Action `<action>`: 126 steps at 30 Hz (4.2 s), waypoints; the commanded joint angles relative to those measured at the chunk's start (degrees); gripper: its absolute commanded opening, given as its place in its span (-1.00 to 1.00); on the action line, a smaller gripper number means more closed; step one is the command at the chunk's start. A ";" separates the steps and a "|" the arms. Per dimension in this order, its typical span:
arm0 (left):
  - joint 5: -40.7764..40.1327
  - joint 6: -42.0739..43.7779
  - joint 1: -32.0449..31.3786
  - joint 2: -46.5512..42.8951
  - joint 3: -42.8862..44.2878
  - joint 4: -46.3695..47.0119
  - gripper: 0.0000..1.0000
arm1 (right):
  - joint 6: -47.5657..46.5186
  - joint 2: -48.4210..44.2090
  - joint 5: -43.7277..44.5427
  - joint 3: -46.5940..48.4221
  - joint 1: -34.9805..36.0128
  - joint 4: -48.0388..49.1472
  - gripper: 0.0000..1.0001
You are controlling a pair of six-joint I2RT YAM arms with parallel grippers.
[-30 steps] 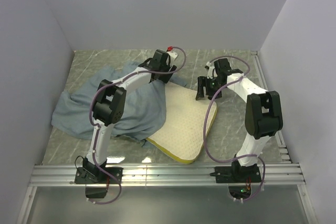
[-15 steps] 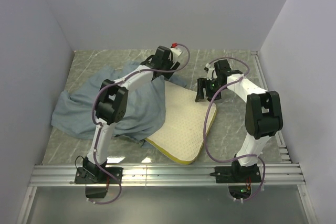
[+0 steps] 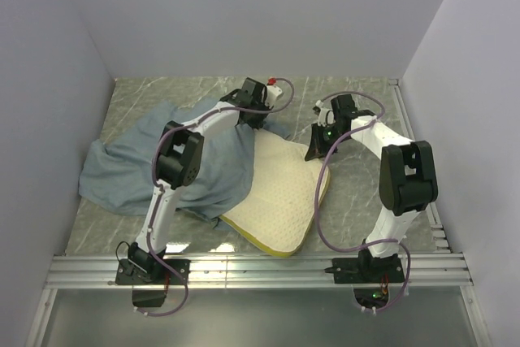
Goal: Put the pillow into the pillowcase
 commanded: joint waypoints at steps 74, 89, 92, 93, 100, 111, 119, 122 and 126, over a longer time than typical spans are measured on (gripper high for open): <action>45.55 -15.73 56.09 -75.23 -55.48 -8.36 0.99 | 0.69 16.91 35.26 23.71 58.78 -6.57 -0.54; 61.81 -14.27 57.15 -83.75 -61.99 0.87 0.90 | 4.02 -6.56 13.55 31.71 38.57 0.37 -1.00; 63.48 -4.09 56.89 -86.30 -63.67 -2.17 0.90 | 5.95 -6.83 11.18 33.03 35.58 1.78 -1.00; 63.40 0.55 55.84 -87.70 -63.84 -4.72 0.90 | 6.48 -6.65 10.38 33.38 34.09 2.56 -1.00; 48.13 51.45 41.03 -93.25 -66.12 -23.38 0.94 | 9.56 -5.33 4.13 36.29 31.18 3.63 -1.00; 16.83 83.65 4.44 -88.78 -73.16 -13.28 0.99 | 10.44 -5.51 2.81 34.71 30.56 4.24 -1.00; 0.74 75.32 -19.04 -73.59 -74.22 -3.52 0.99 | 10.53 -5.42 2.28 33.92 30.21 4.07 -1.00; -3.31 73.38 -19.23 -66.55 -73.34 -2.29 0.99 | 10.88 -5.69 1.76 33.30 30.03 4.15 -1.00; -6.39 70.92 -19.14 -59.69 -70.97 -2.72 0.56 | 11.23 -5.34 1.05 33.12 29.86 4.51 -1.00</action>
